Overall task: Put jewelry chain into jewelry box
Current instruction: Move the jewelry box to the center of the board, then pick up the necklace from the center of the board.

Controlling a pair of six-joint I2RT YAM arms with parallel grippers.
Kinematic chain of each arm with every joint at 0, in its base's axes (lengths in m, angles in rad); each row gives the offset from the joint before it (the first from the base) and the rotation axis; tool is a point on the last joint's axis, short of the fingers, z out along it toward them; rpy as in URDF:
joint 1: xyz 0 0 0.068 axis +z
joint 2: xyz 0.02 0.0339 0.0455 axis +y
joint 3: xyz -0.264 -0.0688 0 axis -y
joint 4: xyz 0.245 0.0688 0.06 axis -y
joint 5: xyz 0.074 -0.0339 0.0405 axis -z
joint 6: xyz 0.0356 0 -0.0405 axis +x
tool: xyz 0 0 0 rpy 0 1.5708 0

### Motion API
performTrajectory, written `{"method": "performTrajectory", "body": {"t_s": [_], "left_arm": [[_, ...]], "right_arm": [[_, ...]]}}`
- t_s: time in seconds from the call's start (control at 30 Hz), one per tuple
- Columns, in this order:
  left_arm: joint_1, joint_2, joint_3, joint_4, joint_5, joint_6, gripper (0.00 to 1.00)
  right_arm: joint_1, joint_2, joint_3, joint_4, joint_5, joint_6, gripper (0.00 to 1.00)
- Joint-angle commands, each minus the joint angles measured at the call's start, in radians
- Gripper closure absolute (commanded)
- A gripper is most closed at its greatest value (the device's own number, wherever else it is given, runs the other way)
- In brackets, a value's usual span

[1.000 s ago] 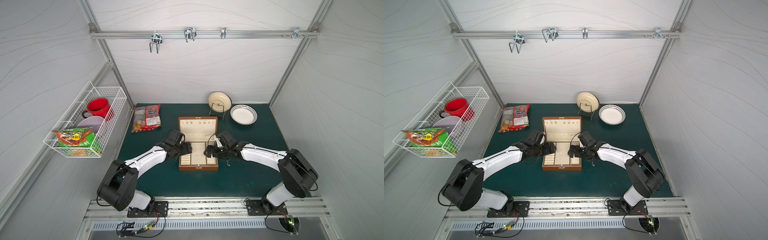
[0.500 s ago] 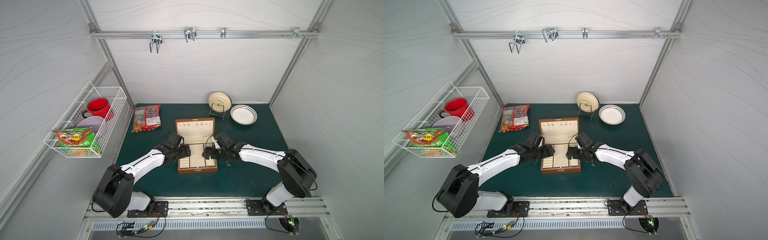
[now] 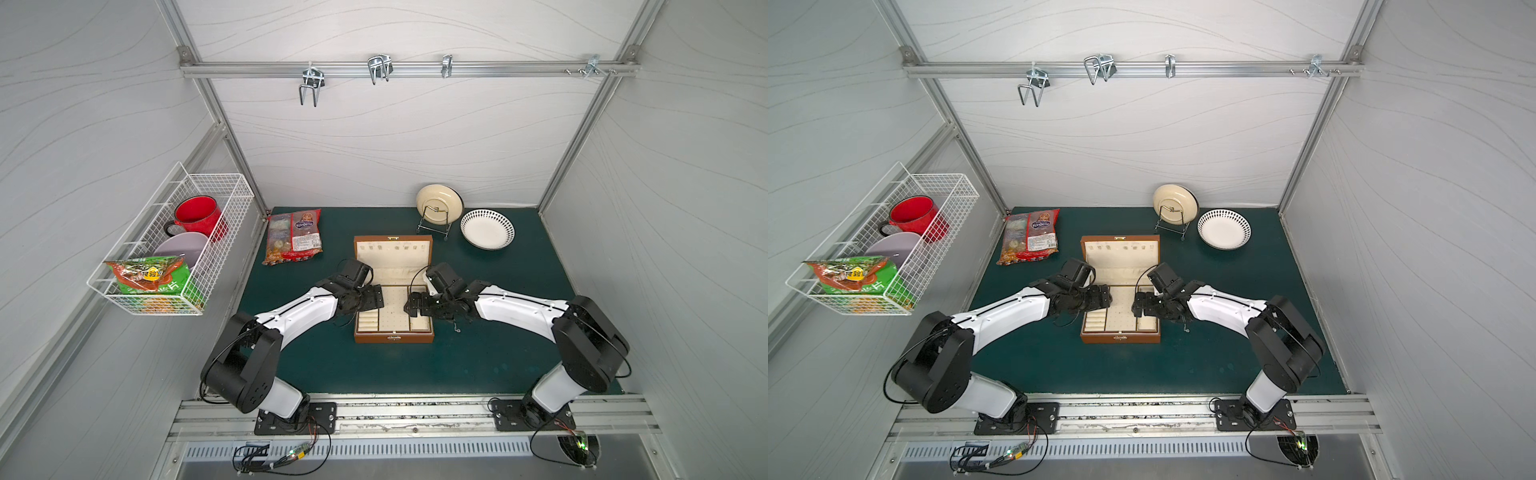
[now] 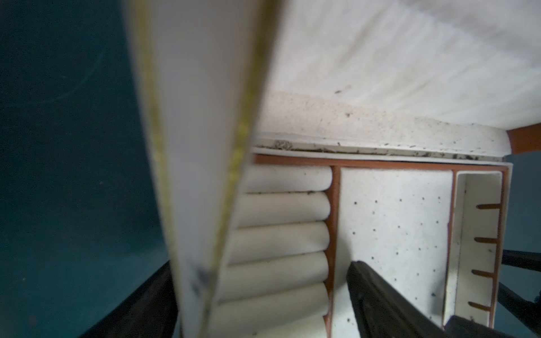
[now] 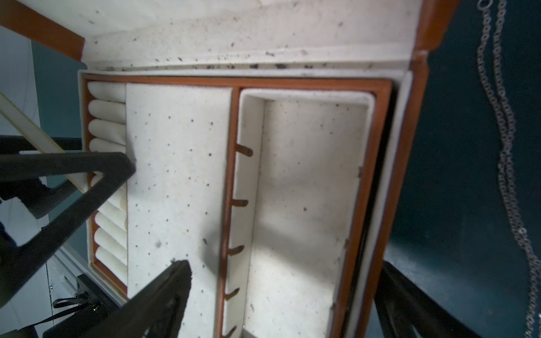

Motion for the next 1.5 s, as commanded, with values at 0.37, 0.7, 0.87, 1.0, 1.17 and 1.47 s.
{"method": "performTrajectory", "body": {"t_s": [0.37,0.7,0.87,1.0,1.17,1.47], "left_arm": [[-0.020,-0.059,0.070,-0.005,0.004,0.033,0.03],[-0.008,-0.252,0.091,-0.165,-0.038,0.036,0.00],[-0.008,-0.348,0.115,-0.237,-0.043,0.033,0.00],[-0.008,-0.379,0.137,-0.288,-0.026,0.013,0.00],[-0.008,-0.393,0.133,-0.294,0.010,0.011,0.00],[-0.008,-0.400,0.109,-0.266,0.035,0.005,0.01]], "right_arm": [[0.020,-0.060,0.055,-0.046,0.037,-0.039,0.01],[-0.031,-0.303,-0.013,-0.262,0.208,-0.117,0.01],[-0.129,-0.418,-0.109,-0.343,0.246,-0.154,0.21],[-0.167,-0.378,-0.143,-0.368,0.242,-0.197,0.36],[-0.152,-0.281,-0.133,-0.366,0.237,-0.212,0.49],[-0.141,-0.188,-0.164,-0.328,0.176,-0.201,0.56]]}}
